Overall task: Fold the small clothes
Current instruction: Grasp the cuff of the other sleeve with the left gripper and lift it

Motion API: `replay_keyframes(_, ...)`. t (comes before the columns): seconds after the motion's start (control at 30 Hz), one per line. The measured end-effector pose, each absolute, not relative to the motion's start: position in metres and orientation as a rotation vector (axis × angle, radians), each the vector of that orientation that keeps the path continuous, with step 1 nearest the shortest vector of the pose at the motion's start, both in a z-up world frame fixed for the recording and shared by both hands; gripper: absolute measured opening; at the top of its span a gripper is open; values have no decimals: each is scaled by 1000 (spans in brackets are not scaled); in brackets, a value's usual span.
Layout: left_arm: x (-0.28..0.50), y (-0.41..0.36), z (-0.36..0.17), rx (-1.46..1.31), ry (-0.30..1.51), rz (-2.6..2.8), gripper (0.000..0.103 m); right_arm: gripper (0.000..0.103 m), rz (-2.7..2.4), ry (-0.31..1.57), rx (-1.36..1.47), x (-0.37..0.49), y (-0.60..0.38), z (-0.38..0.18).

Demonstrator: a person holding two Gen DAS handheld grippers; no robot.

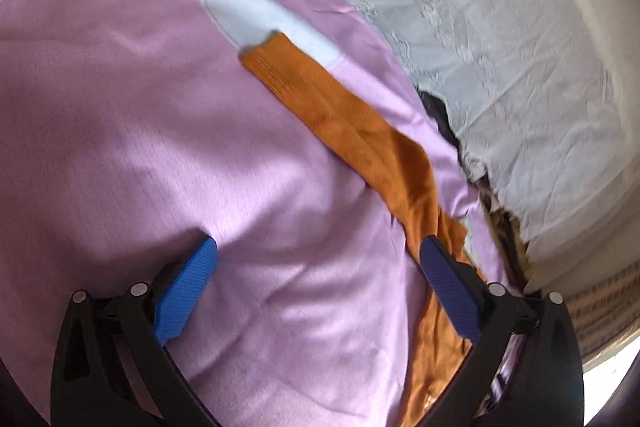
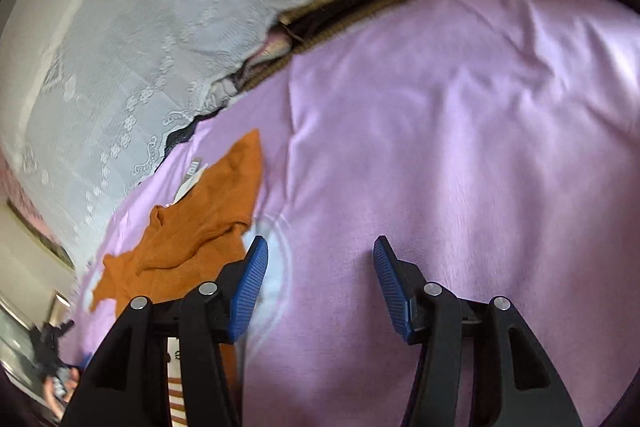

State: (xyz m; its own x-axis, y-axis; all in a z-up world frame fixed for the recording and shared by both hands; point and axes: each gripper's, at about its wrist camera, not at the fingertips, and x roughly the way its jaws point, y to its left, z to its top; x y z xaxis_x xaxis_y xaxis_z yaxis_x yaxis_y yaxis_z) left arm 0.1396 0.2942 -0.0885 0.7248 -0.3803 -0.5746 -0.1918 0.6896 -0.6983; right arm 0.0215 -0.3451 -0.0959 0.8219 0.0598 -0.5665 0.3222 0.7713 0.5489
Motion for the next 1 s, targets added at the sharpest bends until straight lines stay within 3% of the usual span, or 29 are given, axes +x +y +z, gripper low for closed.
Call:
replay_keyframes(0.1, 152, 300, -89, -844, 755, -109, 99, 56, -142, 592, 715, 22, -346, -100)
replay_keyframes(0.33, 191, 313, -94, -900, 698, -154, 99, 70, -147, 619, 626, 30, -330, -96)
replay_keyframes(0.73, 236, 313, -94, -865, 652, -153, 98, 79, -132, 630, 602, 33, -329, -95)
replay_keyframes(0.8, 238, 317, -93, -864, 635, -135, 88, 81, -133, 630, 599, 34, -328, -95)
replay_keyframes(0.83, 242, 320, -95, -863, 639, -126, 66, 83, -135, 630, 597, 36, -327, -94)
replay_keyframes(0.93, 253, 334, -117, -953, 680, -132, 22, 87, -139, 631, 589, 38, -324, -94)
replay_keyframes(1.0, 253, 345, -127, -1025, 675, -148, 12, 87, -139, 630, 590, 38, -324, -94)
